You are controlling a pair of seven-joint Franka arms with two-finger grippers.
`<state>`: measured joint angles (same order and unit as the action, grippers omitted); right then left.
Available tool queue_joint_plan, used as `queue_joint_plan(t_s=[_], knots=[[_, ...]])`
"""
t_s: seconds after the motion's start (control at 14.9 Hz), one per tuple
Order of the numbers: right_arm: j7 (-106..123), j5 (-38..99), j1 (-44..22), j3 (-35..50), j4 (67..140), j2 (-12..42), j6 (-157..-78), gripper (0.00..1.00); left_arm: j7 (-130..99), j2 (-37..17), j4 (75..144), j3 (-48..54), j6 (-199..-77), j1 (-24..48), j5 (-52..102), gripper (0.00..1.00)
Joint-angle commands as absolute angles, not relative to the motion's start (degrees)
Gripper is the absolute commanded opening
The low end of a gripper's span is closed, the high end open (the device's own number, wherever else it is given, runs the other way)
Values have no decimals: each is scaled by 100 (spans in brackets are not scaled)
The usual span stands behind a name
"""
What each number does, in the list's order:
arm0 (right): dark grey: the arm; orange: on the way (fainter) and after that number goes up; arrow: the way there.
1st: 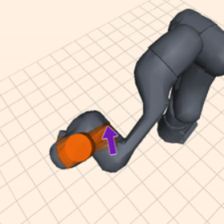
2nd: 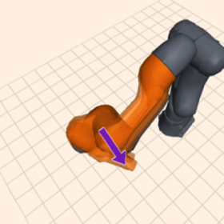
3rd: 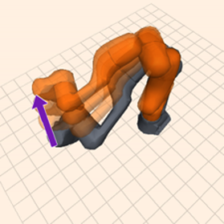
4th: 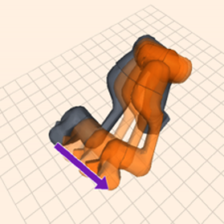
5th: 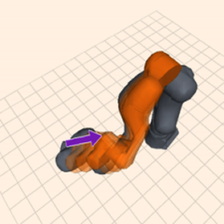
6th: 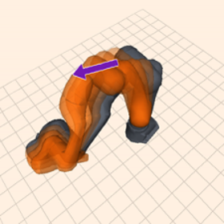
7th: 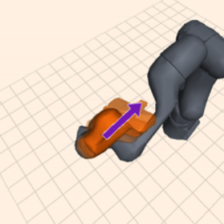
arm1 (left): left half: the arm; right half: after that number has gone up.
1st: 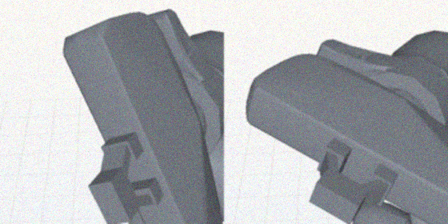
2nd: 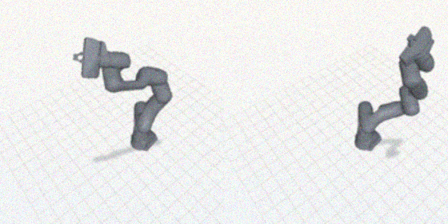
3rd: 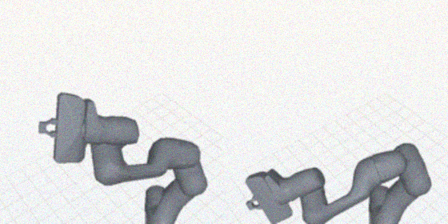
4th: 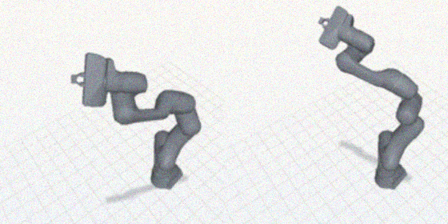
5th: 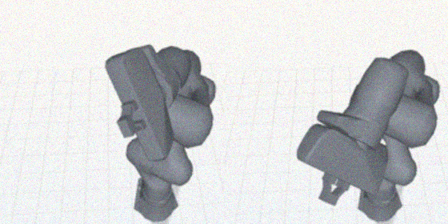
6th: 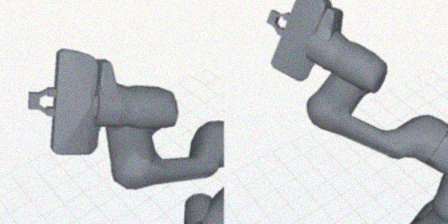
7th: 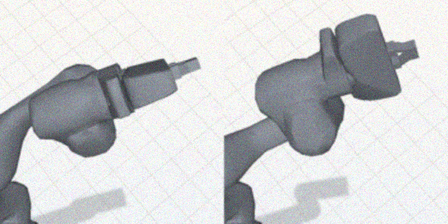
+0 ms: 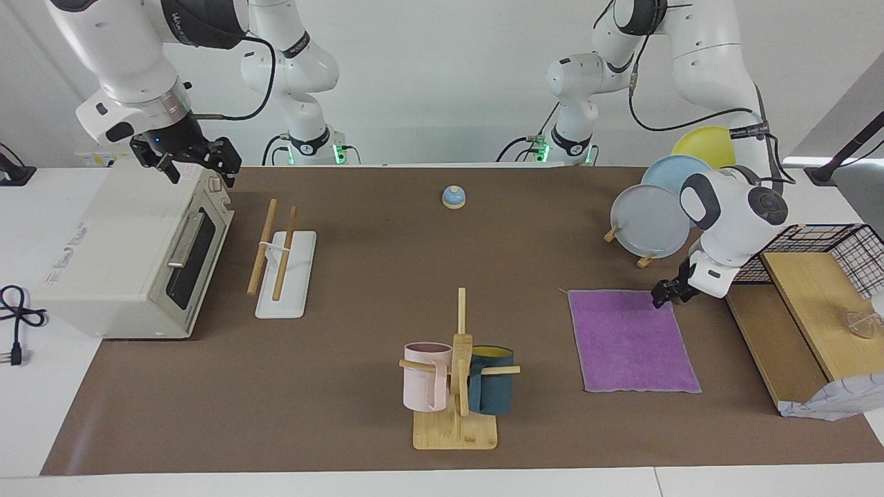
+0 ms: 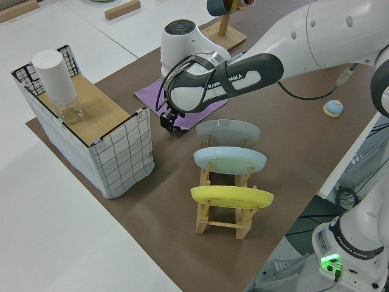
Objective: Fold towel and hang on rack
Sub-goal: 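Move the left gripper toward the purple towel's nearer edge, then grasp the purple towel's edge with the left gripper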
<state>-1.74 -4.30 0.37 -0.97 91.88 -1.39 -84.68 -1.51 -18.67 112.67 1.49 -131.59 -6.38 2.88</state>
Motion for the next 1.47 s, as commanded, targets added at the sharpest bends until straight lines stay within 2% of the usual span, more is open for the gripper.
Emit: queue_joint_plan(t_s=[0.0, 0.2, 0.33, 0.47, 0.8, 1.27, 1.4], knots=[[-114, -352, 97, -88, 9272, -202, -8525, 100, -158, -1846, 11329, 167, -13061, -694, 439, 65], [-114, -352, 97, -88, 9272, -202, -8525, 100, -158, -1846, 11373, 167, -13069, -721, 457, 61], [-114, -352, 88, -88, 9272, -202, -8525, 100, -158, -1846, 11373, 167, -13052, -765, 501, 53], [-114, -352, 97, -88, 9272, -202, -8525, 100, -158, -1846, 11347, 167, -13025, -756, 650, 35], [-106, -352, 88, -88, 9272, -202, -8525, 100, -106, -1846, 11338, 158, -13008, -756, 650, 0], [-106, -352, 88, -88, 9272, -202, -8525, 100, 649, -1776, 11232, 149, -12946, -765, 607, 0], [-114, -352, 88, -88, 9272, -211, -8525, 100, 922, -1565, 11232, 149, -12824, -686, 580, 0]])
